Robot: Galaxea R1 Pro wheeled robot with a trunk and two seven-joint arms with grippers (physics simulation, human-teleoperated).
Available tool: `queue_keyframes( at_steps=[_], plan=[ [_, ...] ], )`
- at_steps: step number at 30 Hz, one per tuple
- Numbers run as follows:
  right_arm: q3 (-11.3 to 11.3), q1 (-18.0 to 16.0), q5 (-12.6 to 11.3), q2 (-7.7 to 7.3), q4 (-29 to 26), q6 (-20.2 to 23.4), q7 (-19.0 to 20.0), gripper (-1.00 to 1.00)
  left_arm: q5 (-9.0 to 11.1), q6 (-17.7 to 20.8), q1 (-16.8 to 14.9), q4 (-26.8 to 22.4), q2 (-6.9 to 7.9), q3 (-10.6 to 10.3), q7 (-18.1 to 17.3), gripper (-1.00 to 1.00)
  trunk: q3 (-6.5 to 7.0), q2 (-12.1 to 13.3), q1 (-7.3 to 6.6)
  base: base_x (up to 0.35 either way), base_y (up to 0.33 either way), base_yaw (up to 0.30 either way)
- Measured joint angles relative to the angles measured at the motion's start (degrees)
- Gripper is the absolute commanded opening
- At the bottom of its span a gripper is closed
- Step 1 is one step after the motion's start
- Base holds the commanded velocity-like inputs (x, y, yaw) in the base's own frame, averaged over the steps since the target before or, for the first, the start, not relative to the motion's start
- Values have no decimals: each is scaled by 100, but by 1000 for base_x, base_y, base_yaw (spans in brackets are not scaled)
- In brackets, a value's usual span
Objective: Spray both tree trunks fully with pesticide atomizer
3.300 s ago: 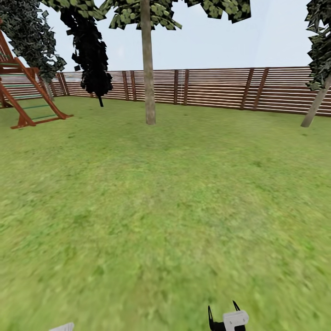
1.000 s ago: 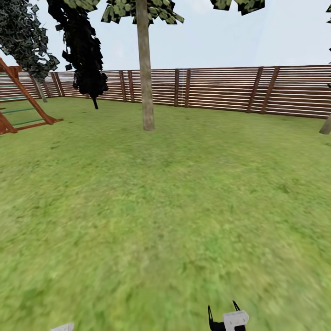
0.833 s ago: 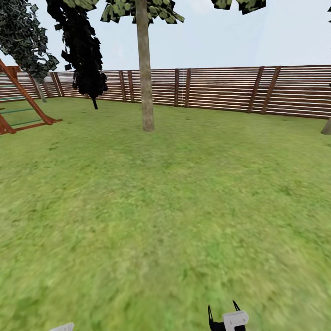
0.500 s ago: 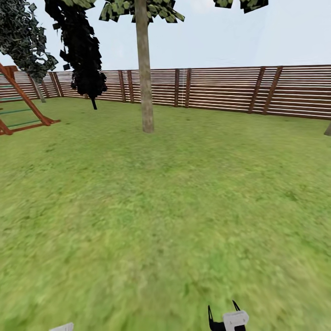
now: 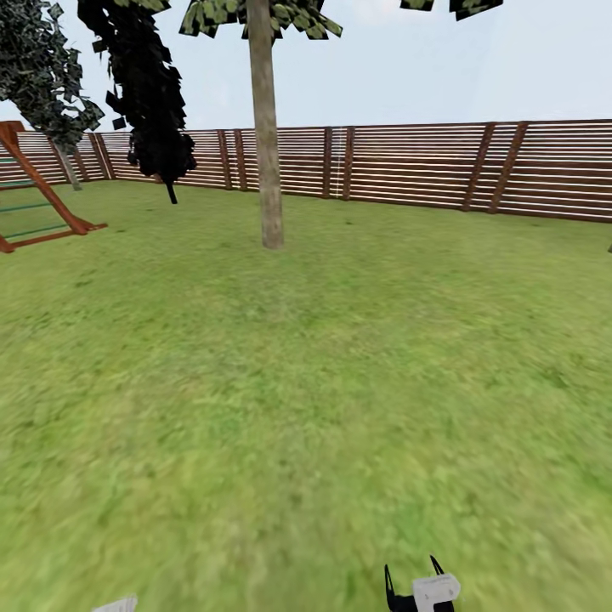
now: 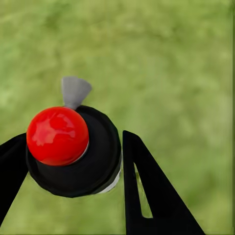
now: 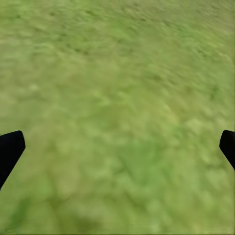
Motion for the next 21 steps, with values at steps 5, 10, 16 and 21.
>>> queue_keyframes(
  at_steps=[5, 10, 16, 21],
  plan=[
    [0, 0, 0, 0, 0, 0, 0, 100, 0, 5, 0, 0, 0, 2, 1, -100, 0, 0, 0, 339, 0, 0],
    [0, 0, 0, 0, 0, 0, 0, 100, 0, 5, 0, 0, 0, 0, 2, -100, 0, 0, 0, 339, 0, 0],
    [0, 0, 0, 0, 0, 0, 0, 100, 0, 5, 0, 1, 0, 1, 2, -100, 0, 0, 0, 339, 0, 0],
    [0, 0, 0, 0, 0, 0, 0, 100, 0, 5, 0, 3, 0, 1, 0, -100, 0, 0, 0, 339, 0, 0]
  ],
)
